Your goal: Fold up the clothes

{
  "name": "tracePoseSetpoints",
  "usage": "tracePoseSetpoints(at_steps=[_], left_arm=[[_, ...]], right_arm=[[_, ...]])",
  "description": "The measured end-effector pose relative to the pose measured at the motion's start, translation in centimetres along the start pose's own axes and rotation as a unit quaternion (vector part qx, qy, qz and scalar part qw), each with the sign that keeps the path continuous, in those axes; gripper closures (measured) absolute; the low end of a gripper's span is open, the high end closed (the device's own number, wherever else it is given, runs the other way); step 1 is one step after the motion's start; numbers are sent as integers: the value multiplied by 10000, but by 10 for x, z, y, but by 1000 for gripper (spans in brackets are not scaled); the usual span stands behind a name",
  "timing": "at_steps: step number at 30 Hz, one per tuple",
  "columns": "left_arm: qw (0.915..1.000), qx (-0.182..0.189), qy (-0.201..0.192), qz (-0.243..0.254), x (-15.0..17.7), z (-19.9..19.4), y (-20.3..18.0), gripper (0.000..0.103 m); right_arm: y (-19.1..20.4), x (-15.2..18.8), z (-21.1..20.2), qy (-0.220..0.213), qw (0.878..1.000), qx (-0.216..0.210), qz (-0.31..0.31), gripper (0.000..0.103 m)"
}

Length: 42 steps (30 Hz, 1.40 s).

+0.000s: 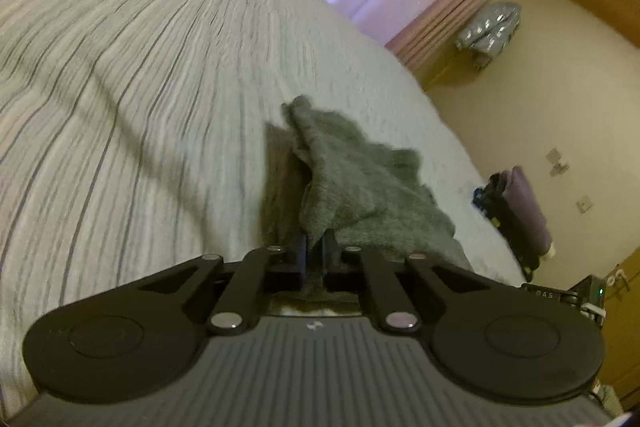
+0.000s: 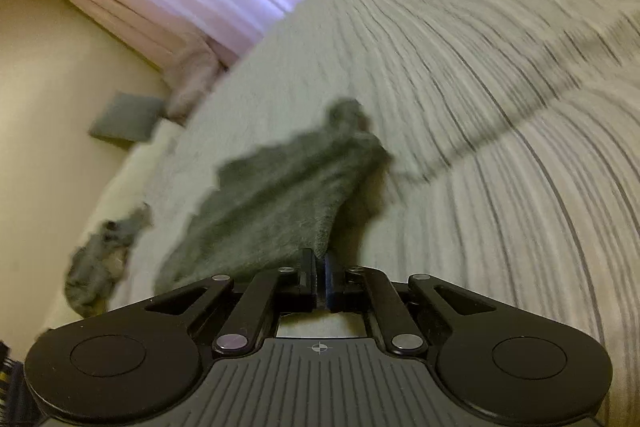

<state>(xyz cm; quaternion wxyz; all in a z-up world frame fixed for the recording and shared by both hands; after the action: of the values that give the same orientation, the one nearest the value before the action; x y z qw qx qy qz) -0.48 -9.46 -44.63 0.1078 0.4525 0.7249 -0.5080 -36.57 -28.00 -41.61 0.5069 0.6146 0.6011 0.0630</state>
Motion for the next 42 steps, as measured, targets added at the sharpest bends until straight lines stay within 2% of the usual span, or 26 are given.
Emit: tracePoseSetpoints(at_steps=[2,4,5,6,8,11,14,19,24,26,28,31,36,37,39,42], left_arm=[[9999,-61,88,37,2,4,1,96],[9998,-105,151,117,0,5,0,86],[9996,-137,162,202,-4,2,-1,79],[9993,-176,152,303,-11,-2,-3,76],[9988,-194,74,452,-26,-12,-5,75],[9984,-200,-147,502,-59,-18,-4,71],[9974,-235,-176,652,-85,0,-10,63],[9970,-177,80,748,-100,48,-16,63],[9967,-234,273,726,-98,70,-8,63],[9966,-222,305,727,-97,75,-6,63],[9964,-204,352,737,-96,79,-6,63],[9963,-165,414,731,-96,84,-8,65],[9960,-23,411,787,-97,86,-11,69],[9957,21,423,822,-96,87,-11,73],[9946,99,425,938,-95,88,-12,102],[9943,205,200,1030,-99,82,-14,102]], right_arm=[[-4,10,6,182,9995,129,-212,101],[-4,12,6,304,9984,194,-430,101],[-3,8,3,330,9978,190,-539,99],[-1,4,-1,356,9971,187,-647,96],[1,-9,-11,301,9948,287,-934,50],[4,-42,-23,-20,9883,429,-1462,47],[12,-71,-12,-120,9841,306,-1746,47],[24,-90,36,5,9717,183,-2356,50],[29,-92,81,272,9615,127,-2730,52],[29,-87,92,393,9593,134,-2794,64],[28,-83,102,510,9564,189,-2869,66],[25,-80,110,569,9589,192,-2774,103],[29,-93,96,144,9670,63,-2542,103],[29,-96,93,76,9679,44,-2514,103],[31,-100,87,-60,9693,8,-2457,103],[32,-107,78,-264,9711,-46,-2370,103]])
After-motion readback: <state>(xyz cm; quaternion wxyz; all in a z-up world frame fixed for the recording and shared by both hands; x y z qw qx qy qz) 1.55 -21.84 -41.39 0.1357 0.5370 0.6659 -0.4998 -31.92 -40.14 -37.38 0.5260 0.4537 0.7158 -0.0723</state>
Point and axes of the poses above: each gripper's, at about its wrist camera, not at the fingertips, and z roughly the way its jaws point, y to its left, x to its underside, the point moved 10 cm from there along z, roughly the way its jaws point, and after that the axes turned 6 degrees about -y, right-handed, at the moved point
